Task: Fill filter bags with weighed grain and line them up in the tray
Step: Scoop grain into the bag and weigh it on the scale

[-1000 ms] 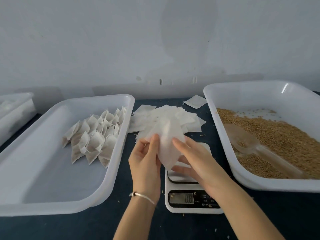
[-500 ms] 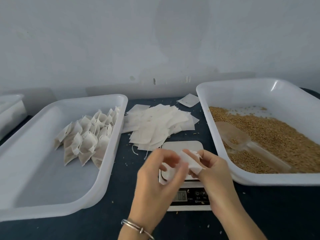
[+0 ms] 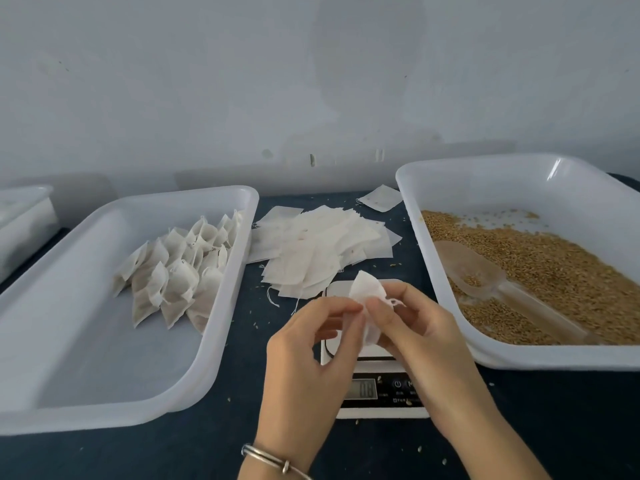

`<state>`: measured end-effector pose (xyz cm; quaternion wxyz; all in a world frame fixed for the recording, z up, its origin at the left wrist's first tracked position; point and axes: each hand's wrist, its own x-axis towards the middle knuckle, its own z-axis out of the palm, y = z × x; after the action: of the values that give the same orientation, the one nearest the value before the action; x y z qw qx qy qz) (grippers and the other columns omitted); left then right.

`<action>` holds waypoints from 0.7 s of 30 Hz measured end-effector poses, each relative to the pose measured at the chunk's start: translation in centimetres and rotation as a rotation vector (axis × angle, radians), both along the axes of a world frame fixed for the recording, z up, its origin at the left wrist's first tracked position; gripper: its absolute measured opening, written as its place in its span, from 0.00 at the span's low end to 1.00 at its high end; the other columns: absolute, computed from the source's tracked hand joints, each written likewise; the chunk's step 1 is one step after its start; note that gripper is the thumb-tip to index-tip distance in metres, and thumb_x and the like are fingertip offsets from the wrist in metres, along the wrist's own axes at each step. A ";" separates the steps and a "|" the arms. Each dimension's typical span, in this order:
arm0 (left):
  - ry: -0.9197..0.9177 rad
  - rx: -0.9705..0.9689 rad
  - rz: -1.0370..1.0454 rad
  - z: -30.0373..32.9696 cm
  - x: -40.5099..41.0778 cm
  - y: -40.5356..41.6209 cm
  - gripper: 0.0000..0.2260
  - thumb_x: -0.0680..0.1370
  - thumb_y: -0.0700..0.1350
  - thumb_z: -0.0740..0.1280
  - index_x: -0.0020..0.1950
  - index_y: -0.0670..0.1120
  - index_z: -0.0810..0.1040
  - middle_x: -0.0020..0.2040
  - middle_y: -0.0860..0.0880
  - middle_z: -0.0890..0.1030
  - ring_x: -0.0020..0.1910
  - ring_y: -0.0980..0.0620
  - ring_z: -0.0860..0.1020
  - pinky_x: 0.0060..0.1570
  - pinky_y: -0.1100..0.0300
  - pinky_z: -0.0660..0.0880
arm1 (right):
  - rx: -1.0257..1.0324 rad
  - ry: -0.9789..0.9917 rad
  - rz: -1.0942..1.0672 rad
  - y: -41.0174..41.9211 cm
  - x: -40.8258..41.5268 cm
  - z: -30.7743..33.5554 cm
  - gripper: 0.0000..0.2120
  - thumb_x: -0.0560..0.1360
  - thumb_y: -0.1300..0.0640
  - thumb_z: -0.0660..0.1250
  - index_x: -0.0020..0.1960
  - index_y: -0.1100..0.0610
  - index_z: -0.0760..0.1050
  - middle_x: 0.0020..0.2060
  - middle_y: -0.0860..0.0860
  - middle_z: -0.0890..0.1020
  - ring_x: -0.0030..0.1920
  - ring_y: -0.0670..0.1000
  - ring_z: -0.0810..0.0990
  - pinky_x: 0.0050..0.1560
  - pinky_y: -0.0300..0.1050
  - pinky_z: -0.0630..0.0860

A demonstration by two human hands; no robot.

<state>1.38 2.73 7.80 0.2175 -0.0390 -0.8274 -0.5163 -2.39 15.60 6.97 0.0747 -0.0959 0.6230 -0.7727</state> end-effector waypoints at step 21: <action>0.005 -0.203 0.224 -0.3 -0.8 -0.4 0.08 0.74 0.46 0.65 0.35 0.52 0.70 0.38 0.57 0.73 0.38 0.57 0.75 0.32 0.69 0.68 | 0.461 0.300 -0.148 -0.3 0.2 -1.0 0.18 0.73 0.61 0.68 0.56 0.42 0.72 0.34 0.45 0.75 0.40 0.45 0.78 0.43 0.35 0.75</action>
<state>0.59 2.32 7.48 0.2707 0.0305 -0.8740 -0.4025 -2.17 15.30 6.01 -0.0552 -0.1436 0.7917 -0.5912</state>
